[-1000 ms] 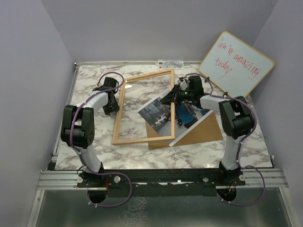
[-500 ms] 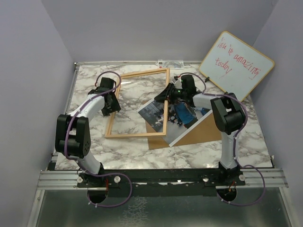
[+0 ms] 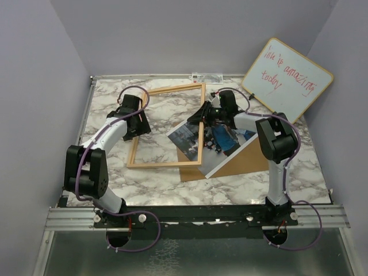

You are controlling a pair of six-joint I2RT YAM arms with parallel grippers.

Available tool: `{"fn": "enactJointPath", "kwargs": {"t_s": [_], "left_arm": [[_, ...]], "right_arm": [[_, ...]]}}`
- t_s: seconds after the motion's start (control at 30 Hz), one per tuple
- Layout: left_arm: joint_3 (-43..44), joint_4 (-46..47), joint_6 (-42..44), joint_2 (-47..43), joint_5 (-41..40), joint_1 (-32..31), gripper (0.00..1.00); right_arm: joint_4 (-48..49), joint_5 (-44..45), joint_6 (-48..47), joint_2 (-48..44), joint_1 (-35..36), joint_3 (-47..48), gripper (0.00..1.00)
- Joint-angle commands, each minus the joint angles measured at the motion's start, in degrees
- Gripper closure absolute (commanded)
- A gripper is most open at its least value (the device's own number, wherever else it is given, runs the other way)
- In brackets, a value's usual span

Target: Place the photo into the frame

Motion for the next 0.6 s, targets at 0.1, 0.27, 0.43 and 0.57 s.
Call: {"fn": "enactJointPath", "kwargs": {"t_s": [0.1, 0.27, 0.43, 0.57], "left_arm": [[6.34, -2.43, -2.29, -2.5, -15.9, 1.59, 0.19], [10.23, -2.87, -3.32, -3.86, -17.63, 1.92, 0.12], [13.38, -5.43, -3.85, -4.99, -20.41, 3.66, 0.09], [14.48, -6.85, -5.44, -6.38, -19.95, 7.05, 0.08]], "right_arm": [[10.5, -10.25, 1.36, -6.85, 0.39, -1.57, 0.99], [25.16, -14.87, 10.25, -9.0, 0.45, -4.5, 0.99], [39.3, -16.42, 20.4, -9.54, 0.43, -5.61, 0.99], [37.57, -15.65, 19.51, -10.93, 0.48, -4.86, 0.99]]}}
